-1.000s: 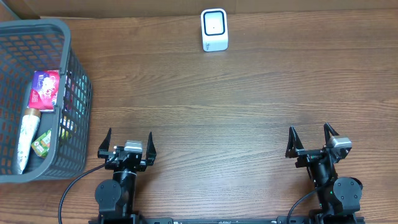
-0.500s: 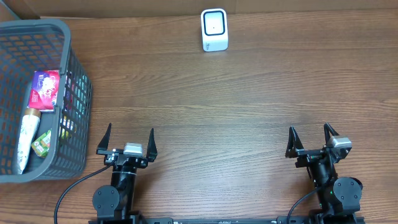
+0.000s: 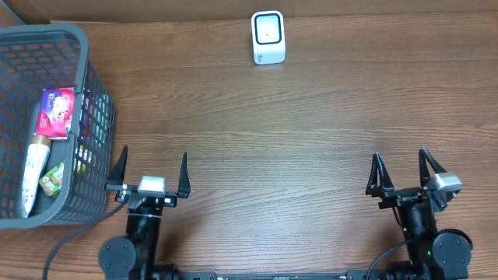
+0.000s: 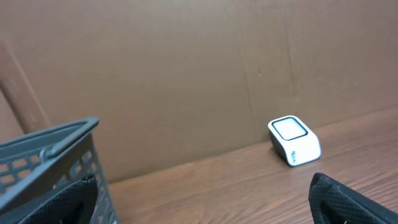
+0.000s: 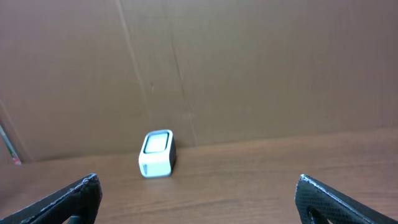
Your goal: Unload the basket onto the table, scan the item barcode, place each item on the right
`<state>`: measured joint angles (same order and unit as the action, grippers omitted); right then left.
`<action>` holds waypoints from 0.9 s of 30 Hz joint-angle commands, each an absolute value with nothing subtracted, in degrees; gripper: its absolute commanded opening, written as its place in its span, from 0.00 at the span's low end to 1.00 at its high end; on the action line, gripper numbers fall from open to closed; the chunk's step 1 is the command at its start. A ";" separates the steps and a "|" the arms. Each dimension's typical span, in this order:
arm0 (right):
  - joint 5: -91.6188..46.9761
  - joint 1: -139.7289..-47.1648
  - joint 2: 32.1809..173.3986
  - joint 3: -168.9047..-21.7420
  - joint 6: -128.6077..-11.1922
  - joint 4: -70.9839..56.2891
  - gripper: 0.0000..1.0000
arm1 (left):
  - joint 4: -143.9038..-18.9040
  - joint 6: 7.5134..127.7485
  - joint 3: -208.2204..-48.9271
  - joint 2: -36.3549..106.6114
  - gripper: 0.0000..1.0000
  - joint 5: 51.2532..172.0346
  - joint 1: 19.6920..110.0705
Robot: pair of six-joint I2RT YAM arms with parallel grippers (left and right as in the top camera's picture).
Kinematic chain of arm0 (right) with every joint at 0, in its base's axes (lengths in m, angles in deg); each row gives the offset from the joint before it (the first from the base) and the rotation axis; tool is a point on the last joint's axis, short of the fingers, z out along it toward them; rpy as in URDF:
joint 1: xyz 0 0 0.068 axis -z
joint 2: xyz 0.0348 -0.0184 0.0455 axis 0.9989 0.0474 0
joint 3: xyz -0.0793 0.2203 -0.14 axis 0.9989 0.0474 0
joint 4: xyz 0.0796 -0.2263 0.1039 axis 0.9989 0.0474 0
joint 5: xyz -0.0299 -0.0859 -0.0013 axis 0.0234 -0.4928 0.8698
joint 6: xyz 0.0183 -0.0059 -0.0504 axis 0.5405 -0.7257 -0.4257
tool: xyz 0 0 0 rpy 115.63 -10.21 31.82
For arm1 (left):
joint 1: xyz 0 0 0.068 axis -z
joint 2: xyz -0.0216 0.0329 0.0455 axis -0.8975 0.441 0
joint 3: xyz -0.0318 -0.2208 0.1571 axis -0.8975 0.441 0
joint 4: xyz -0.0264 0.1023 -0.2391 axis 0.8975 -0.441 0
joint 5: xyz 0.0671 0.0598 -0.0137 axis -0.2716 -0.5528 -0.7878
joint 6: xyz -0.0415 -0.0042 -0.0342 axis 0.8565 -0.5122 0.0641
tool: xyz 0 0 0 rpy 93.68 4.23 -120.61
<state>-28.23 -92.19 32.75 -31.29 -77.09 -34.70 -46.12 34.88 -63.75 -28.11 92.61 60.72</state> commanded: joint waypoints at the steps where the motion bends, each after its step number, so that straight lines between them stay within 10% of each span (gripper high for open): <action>1: -28.54 -92.36 33.19 -35.27 -76.22 -33.32 1.00 | -47.47 36.34 -70.28 -21.23 1.00 95.47 60.37; 27: -19.14 -92.36 87.81 -94.46 -76.28 12.29 1.00 | -107.14 36.39 -150.93 39.01 0.99 109.72 60.37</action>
